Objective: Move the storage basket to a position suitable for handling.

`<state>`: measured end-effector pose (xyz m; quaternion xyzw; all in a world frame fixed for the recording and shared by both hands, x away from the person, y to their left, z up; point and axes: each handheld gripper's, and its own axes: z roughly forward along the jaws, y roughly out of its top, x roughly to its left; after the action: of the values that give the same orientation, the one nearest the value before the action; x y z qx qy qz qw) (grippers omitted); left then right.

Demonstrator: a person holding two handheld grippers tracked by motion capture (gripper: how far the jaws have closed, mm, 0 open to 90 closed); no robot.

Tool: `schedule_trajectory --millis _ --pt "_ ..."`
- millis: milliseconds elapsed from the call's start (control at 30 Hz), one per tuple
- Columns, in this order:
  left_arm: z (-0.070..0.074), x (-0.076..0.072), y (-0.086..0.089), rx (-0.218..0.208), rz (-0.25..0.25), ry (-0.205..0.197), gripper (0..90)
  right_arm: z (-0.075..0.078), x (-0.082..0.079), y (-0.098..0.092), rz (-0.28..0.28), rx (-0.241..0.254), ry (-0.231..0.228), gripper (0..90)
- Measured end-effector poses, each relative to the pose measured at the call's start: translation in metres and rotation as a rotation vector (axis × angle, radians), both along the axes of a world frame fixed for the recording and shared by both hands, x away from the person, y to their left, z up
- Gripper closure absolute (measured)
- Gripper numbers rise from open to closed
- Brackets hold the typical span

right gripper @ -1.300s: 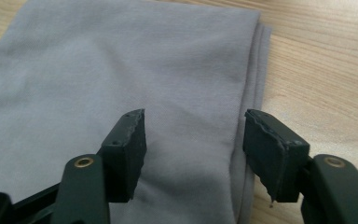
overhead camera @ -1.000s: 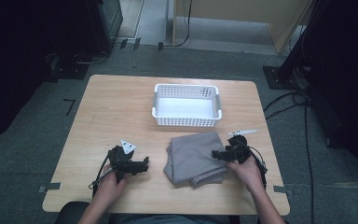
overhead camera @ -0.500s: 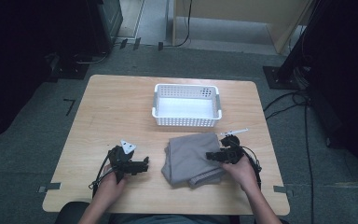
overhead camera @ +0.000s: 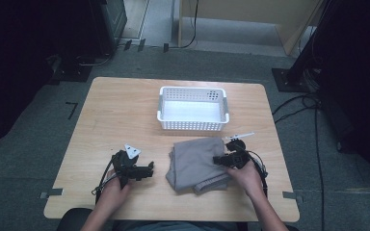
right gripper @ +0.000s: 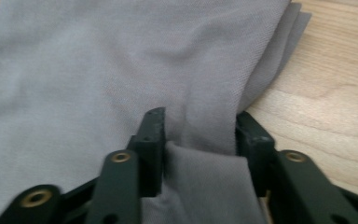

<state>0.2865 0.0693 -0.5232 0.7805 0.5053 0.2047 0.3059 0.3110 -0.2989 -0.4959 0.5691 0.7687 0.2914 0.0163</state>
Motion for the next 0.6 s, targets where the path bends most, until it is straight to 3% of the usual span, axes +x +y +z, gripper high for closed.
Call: schedule_trajectory --millis 67,133,267,433,600 --pt "0.0 0.0 0.0 0.0 0.0 0.0 0.0 0.0008 0.0033 0.0016 -0.003 0.01 0.016 49.2" --pt "0.0 0.0 0.0 0.0 0.0 0.0 0.0 0.001 0.0045 0.0045 -0.006 -0.007 0.003 48.6" --pt "0.0 0.0 0.0 0.0 0.0 0.0 0.0 0.0 0.0028 0.0083 0.004 -0.055 -0.042 59.0" --pt "0.0 0.0 0.0 0.0 0.0 0.0 0.0 -0.0023 0.0003 0.0092 0.03 -0.037 -0.057 71.2" --pt "0.0 0.0 0.0 0.0 0.0 0.0 0.0 -0.0031 0.0018 0.006 0.038 0.0 -0.034 77.4"
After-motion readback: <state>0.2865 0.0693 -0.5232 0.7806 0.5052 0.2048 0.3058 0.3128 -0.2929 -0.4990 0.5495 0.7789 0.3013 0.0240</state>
